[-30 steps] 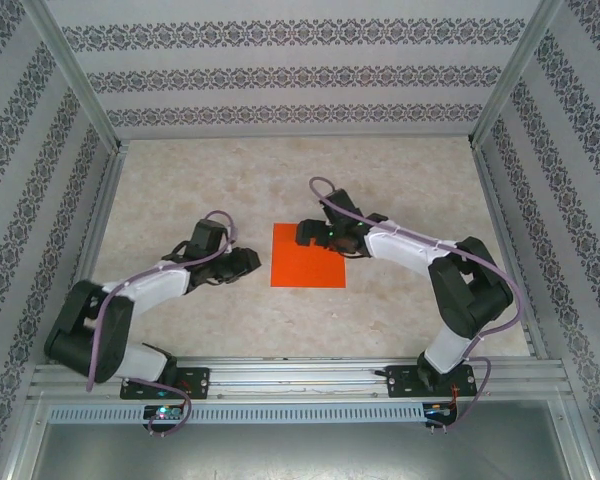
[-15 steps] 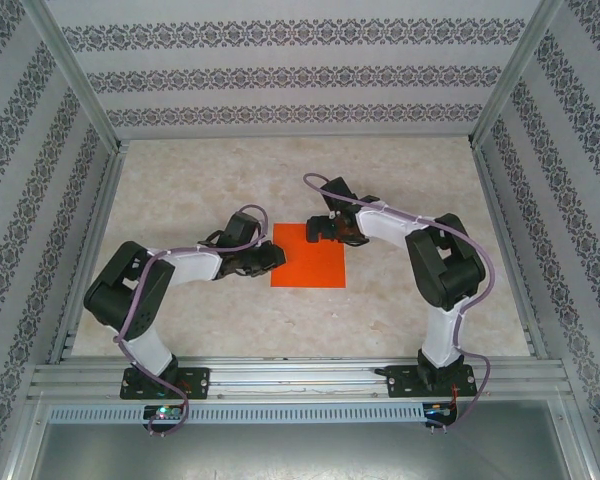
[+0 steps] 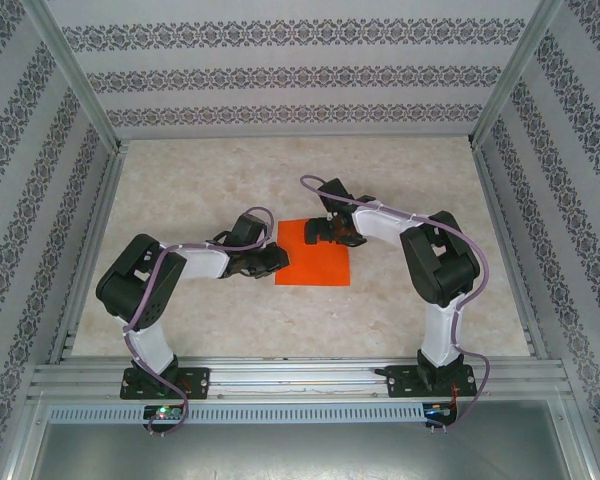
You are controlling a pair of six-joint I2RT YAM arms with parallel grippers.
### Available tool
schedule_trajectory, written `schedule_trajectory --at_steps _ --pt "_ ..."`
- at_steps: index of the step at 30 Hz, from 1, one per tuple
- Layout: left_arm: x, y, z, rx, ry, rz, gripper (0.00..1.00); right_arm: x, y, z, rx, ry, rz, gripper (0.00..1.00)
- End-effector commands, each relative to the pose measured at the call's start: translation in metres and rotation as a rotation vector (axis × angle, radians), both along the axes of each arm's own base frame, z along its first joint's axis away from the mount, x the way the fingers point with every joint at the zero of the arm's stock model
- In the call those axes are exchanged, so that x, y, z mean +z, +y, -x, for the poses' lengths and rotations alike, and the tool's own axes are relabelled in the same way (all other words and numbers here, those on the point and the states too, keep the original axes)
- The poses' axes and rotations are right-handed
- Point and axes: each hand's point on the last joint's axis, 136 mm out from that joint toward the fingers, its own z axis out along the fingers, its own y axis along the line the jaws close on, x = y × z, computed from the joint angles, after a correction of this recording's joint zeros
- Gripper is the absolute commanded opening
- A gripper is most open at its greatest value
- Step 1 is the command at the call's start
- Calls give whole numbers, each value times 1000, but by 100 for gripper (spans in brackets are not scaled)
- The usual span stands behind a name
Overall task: Fold a paper plane with a square sheet of paper (fold left side to right side)
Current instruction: Pick up the square sheet of paper from the center of the table.
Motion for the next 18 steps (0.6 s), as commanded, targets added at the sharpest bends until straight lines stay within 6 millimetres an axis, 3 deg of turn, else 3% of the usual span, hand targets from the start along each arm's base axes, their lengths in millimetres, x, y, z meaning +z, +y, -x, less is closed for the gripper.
schedule_trajectory --at_steps 1,11,18 --pt "-21 4 11 5 55 -57 20 -9 20 21 50 70 -27 98" --pt "-15 1 8 4 39 -41 20 -1 29 39 102 81 4 94" --pt "-12 -1 7 4 29 -24 21 -3 31 47 125 101 26 77"
